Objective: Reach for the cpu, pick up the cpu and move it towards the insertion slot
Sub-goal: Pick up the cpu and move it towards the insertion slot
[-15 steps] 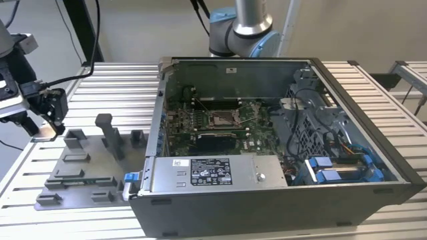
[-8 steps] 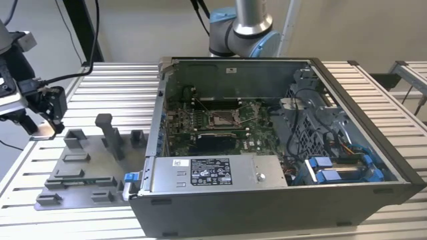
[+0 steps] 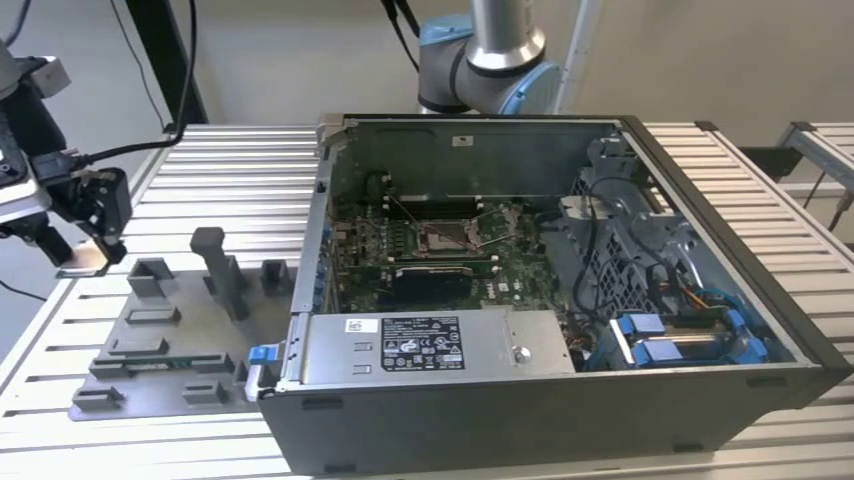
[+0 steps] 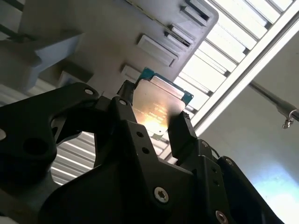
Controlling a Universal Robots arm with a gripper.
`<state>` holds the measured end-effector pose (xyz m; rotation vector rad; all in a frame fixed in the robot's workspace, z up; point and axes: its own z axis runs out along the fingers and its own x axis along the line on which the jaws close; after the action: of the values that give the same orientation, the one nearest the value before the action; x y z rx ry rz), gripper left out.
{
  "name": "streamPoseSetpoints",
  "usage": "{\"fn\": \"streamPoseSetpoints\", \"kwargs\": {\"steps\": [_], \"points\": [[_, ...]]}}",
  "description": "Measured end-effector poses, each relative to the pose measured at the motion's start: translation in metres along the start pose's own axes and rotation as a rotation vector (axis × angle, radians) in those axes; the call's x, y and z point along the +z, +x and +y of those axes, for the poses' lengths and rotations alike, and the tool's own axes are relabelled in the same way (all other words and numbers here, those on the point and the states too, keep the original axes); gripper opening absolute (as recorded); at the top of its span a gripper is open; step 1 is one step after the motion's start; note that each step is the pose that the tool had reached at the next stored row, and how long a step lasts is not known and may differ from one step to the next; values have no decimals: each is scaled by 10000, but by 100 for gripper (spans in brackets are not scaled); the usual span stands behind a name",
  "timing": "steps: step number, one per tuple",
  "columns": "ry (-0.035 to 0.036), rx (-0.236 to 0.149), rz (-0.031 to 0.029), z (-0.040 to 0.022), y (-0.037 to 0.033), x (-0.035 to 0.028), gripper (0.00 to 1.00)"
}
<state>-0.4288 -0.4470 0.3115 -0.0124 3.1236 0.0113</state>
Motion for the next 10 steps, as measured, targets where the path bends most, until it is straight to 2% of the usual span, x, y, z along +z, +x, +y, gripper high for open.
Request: {"fn": "streamPoseSetpoints", "kwargs": {"steps": [6,10], "points": [[0,7,-6,0,2,-39,0],[1,15,-8,1,2,-102,0]]}}
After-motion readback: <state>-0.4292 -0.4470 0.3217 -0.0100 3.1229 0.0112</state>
